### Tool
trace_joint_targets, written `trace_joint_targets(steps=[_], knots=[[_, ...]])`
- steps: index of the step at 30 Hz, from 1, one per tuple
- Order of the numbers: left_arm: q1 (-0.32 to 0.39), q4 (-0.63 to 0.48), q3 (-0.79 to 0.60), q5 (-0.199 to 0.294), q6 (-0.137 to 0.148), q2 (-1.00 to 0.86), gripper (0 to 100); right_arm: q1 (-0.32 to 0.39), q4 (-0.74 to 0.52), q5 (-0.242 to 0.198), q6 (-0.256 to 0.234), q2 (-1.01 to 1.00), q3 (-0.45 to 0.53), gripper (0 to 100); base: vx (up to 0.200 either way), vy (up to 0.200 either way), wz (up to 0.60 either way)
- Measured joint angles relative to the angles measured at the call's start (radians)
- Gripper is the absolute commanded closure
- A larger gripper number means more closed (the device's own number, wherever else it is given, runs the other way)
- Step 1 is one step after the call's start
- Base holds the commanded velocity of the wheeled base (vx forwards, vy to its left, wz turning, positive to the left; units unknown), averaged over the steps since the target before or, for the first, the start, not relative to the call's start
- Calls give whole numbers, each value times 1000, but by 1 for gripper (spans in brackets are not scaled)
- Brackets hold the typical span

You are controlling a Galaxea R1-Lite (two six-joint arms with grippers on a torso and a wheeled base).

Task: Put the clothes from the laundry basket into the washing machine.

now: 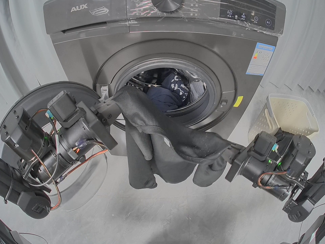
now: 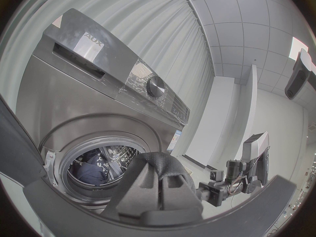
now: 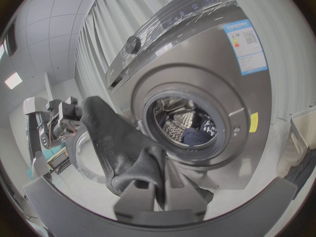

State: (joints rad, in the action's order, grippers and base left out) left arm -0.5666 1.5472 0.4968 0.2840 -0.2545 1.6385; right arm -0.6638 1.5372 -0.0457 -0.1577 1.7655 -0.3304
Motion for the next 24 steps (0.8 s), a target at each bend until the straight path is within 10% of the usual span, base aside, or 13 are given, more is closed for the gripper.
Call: trace_joint_targets(steps=[14,24], knots=[[-56,1,3,-7,15,4,100,-151,1,-5,-2,77,207,0,0,0,0],[-86,2,-3,-6,30,-3,100,-162,3,-3,-36,103,172,0,0,0,0]])
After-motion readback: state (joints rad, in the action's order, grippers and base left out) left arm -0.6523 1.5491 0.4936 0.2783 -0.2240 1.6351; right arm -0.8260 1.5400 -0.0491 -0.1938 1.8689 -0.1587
